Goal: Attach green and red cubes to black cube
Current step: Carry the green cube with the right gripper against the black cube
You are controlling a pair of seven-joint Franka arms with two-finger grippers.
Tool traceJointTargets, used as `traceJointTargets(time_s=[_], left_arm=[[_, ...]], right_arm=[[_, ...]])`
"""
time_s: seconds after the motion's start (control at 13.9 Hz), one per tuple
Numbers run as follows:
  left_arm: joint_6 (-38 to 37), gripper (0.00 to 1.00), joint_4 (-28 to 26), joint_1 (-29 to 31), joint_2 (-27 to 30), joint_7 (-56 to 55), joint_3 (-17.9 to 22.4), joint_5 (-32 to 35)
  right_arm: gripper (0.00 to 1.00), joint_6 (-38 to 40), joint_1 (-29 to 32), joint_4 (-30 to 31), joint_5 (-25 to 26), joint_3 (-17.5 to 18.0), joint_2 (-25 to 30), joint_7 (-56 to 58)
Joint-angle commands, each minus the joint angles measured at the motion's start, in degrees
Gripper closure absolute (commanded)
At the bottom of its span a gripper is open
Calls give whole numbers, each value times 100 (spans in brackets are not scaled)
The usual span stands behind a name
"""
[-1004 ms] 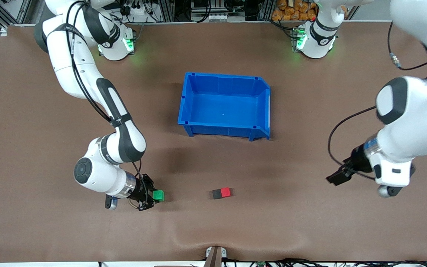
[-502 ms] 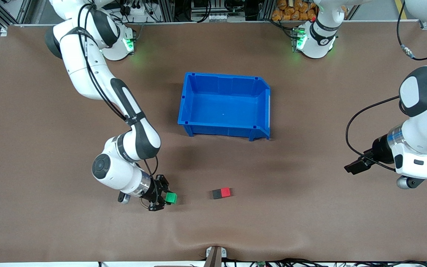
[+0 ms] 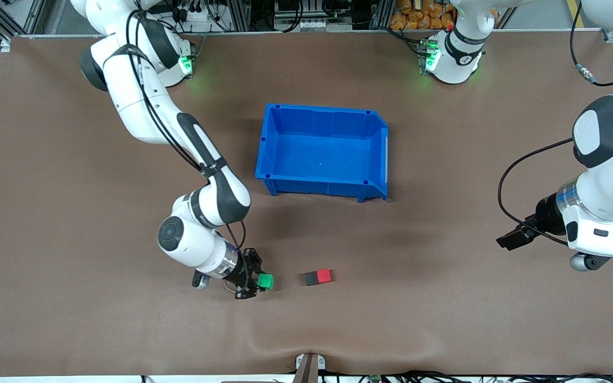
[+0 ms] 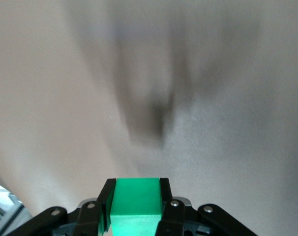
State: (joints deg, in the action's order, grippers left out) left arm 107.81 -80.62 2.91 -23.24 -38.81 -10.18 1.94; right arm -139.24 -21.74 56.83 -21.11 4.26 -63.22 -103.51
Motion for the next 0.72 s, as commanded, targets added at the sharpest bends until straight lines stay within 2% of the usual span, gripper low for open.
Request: traceJointTargets(time_s=[0.0,0.36,0.65], left_arm=[[-128,0,-121,17,161,302,-11,210],[-181,0,-147,8,284,496,-81,342],[-304,0,-393,25,548,1225,-90,342]], right_arm=[[100,-24,3,-374,-60,127,-235,-90],[100,-305,-15,-453,-60,216,-384,-90],[100,-323,-32,-603,-60,233,-507,-90]])
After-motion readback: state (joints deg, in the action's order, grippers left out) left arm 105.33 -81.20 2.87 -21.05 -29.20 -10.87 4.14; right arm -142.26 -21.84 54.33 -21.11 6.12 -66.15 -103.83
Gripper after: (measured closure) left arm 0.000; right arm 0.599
